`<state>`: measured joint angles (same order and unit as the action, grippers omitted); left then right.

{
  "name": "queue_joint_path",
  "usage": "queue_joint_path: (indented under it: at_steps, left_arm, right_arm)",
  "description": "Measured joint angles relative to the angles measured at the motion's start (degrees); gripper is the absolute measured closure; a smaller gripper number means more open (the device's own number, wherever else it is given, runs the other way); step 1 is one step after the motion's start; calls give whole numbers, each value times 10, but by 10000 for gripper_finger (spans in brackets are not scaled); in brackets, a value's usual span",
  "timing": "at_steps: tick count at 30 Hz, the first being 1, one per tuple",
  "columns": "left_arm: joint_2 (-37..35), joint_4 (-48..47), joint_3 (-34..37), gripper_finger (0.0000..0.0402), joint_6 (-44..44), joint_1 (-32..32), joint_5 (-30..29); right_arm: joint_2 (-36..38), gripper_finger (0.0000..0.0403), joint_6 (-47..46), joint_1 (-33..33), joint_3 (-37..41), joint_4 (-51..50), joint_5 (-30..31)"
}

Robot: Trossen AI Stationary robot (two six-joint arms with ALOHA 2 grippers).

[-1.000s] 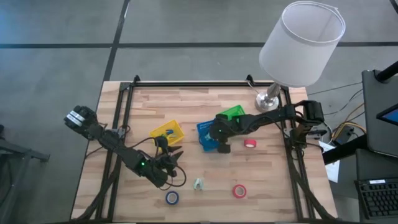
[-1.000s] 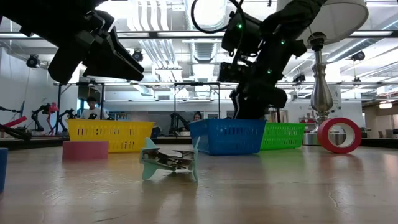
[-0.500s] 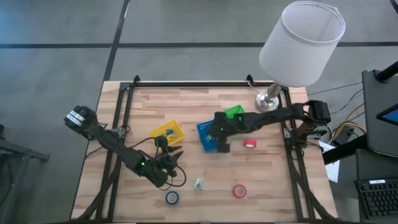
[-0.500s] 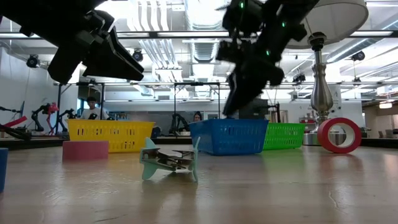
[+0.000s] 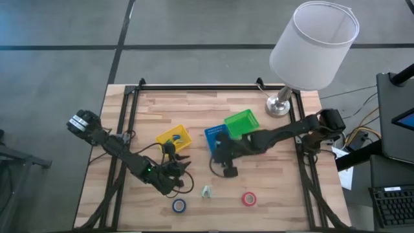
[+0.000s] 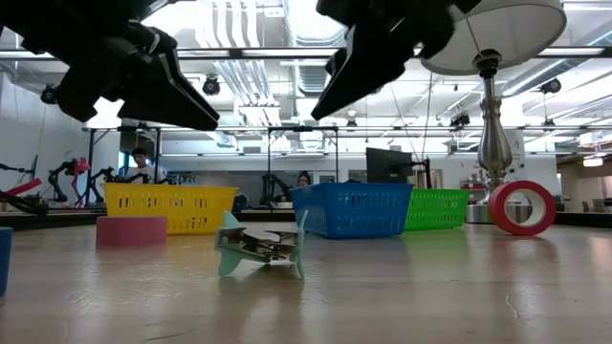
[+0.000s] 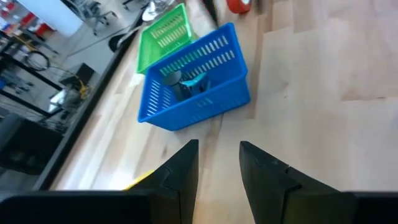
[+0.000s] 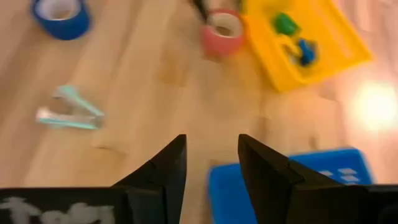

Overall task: Pick and place Stapler, Stapler remover, tape
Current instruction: Put the blue staple remover into the blue bin

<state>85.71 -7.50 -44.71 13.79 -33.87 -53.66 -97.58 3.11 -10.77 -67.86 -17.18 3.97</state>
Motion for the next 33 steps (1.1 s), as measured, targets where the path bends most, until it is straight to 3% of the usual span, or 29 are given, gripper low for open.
queue_joint_path:
  at_steps: [12, 18, 23, 28, 33]
  left_arm:
    - [0, 10, 0, 282, 38, 0, 54]
    - [7, 53, 0, 282, 14, 0, 213]
    - [58, 146, 0, 282, -40, -1, 290]
    - [116, 223, 0, 282, -86, -1, 298]
    - [153, 236, -3, 282, -92, -2, 298]
  right_arm:
    - [-67, 222, -27, -115, -5, 33, 0]
    - [-123, 204, 18, -144, -12, 83, 0]
    - [-148, 202, 55, -146, -16, 127, 1]
    - [-177, 202, 78, -145, -16, 129, 29]
    - [-213, 202, 117, -154, -23, 140, 49]
